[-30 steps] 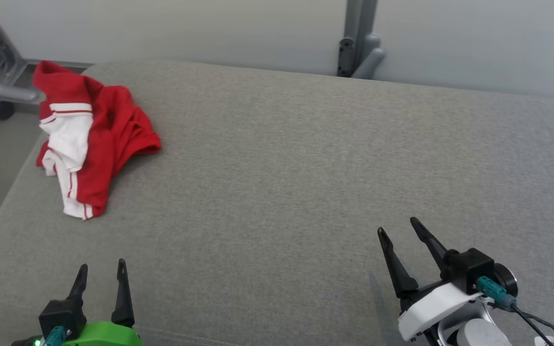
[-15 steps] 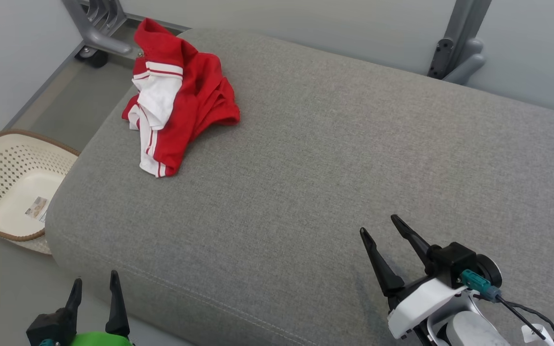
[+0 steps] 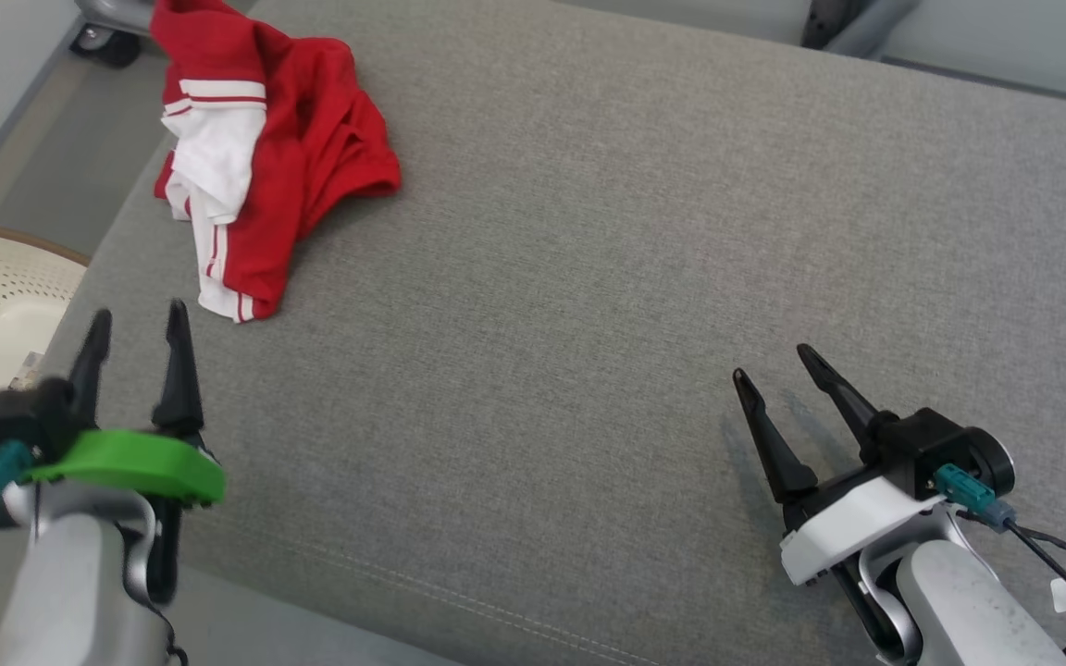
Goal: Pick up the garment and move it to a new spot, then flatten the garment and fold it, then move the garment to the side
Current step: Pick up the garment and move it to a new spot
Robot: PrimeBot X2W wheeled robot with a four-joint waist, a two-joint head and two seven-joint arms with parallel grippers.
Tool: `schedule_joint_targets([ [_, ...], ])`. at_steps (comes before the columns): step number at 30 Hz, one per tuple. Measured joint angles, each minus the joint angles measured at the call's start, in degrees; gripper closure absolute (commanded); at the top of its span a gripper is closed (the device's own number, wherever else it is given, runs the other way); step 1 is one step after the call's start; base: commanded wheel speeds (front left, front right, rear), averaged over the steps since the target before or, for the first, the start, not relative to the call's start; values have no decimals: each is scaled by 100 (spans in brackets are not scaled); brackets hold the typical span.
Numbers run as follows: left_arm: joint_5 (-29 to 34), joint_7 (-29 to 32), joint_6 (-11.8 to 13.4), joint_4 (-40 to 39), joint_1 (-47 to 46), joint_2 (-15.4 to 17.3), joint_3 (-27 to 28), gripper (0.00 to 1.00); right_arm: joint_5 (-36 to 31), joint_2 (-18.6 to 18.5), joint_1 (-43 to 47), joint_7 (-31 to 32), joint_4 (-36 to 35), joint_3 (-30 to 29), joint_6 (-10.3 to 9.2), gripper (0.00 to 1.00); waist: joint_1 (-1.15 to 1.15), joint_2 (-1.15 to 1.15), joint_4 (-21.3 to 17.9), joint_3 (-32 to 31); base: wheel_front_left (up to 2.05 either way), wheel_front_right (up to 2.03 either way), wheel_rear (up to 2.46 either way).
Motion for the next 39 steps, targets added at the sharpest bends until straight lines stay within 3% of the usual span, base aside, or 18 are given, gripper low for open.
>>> schedule_joint_targets([
  [6, -455, 0, -10, 397, -1255, 883, -547, 0, -53, -104, -254, 0, -145, -10, 0, 0, 0, 0, -292, 435, 0, 0, 0],
  [13, -1470, 0, -15, 1324, -2459, 1906, -1350, 0, -68, -211, -345, 0, -282, -121, 0, 0, 0, 0, -797, 982, 0, 0, 0],
  [19, -1878, 0, -15, 1813, -2904, 2234, -1566, 0, -80, -226, -443, 0, -400, -240, 0, 0, 2, 0, -1174, 1360, 0, 0, 0],
  [24, -1961, 0, 66, 2558, -3176, 2272, -1412, 0, -54, -254, -392, -9, -453, -347, 3, 0, 1, 0, -1497, 1623, 0, 0, 0],
  [25, -1960, 0, 102, 2659, -3211, 2264, -1367, 76, -46, -252, -385, -15, -464, -389, 3, 0, 2, 0, -1546, 1650, 0, 0, 0],
  [26, -1954, 0, 129, 2742, -3243, 2261, -1319, 100, -43, -247, -370, -16, -474, -419, 4, 0, 1, 0, -1590, 1673, 0, 0, 0],
  [30, -1831, -1, 247, 3083, -3292, 2242, -1187, 100, 26, -219, -285, -18, -449, -448, 4, 0, 1, 0, -1720, 1675, 0, 0, 0],
  [35, -1751, 0, 224, 3381, -3288, 2207, -1146, 100, 93, -200, -197, -16, -367, -435, 3, 0, 1, 0, -1760, 1512, 0, 0, 0],
  [39, -1556, 2, 130, 2991, -3288, 2221, -1054, 100, 176, -120, -166, -15, -303, -445, 3, 0, 1, 0, -1766, 1359, 0, 0, 0],
])
